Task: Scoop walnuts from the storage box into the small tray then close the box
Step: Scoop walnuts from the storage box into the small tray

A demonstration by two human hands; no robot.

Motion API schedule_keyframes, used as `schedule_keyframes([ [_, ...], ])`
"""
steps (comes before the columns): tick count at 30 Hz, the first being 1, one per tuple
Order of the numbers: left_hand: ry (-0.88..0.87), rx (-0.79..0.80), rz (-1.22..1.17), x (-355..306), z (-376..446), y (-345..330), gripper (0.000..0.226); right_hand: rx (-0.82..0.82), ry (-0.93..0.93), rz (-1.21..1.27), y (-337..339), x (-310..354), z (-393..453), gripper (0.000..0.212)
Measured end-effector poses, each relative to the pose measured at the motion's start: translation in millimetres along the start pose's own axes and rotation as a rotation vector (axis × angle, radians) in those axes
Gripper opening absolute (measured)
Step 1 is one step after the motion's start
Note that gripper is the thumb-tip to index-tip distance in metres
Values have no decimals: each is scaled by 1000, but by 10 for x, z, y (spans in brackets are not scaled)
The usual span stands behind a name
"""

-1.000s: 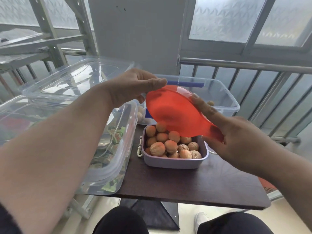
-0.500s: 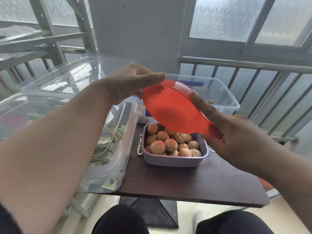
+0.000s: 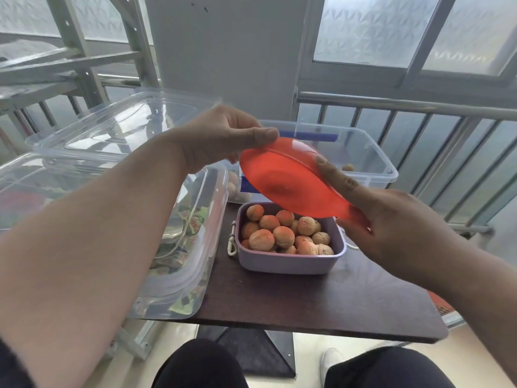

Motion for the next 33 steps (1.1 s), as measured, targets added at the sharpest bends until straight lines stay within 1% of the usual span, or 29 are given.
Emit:
schedule_keyframes([
  [1, 7, -2, -2, -4, -2, -1, 56, -6, -3, 23, -11, -26, -3, 99],
  [2, 6, -8, -16, -14, -3, -2, 57, -16, -4, 56, -16, -54, -6, 99],
  [4, 5, -27, -82, -9, 16, 11, 70, -47, 4, 151, -22, -111, -1, 99],
  [5, 6, -44, -123, -9, 26, 19, 69, -59, 7, 207, -16, -137, 6, 99],
  [7, 4, -81, -202, -19, 33, 37, 49, -76, -10, 322, 10, -178, 34, 101],
  [8, 2, -100, -225, -17, 40, 50, 44, -89, -27, 361, 32, -191, 54, 102],
  [11, 6, -170, -249, -2, 51, 100, 39, -134, -64, 425, 87, -223, 133, 105],
  [14, 14, -243, -201, 56, 77, 144, 30, -176, -94, 479, 89, -301, 221, 106],
  [17, 59, -307, -174, 116, 85, 169, 24, -197, -117, 496, 55, -351, 355, 105],
  [20, 83, -355, -59, 168, 85, 183, 19, -214, -134, 480, 5, -399, 536, 106],
  [21, 88, -369, -16, 182, 81, 183, 20, -215, -139, 474, -12, -420, 601, 107],
  [23, 122, -390, 52, 203, 81, 178, 31, -206, -159, 458, -41, -470, 733, 107],
  [25, 168, -386, 142, 221, 80, 166, 36, -199, -176, 429, -71, -516, 868, 107],
  [29, 278, -339, 284, 301, 65, 154, 49, -185, -223, 340, -179, -652, 1159, 109],
  [33, 319, -268, 382, 285, 45, 133, 72, -86, -213, 238, -297, -730, 1408, 109],
])
Point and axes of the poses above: each hand's wrist, its own z-axis towards the middle knuckle, its own y-axis out of the back of the hand, x = y × z, the point moved 4 cm from there along z, towards the middle knuckle, and after that the axes turned 5 degrees about -z, right-handed, at the moved point
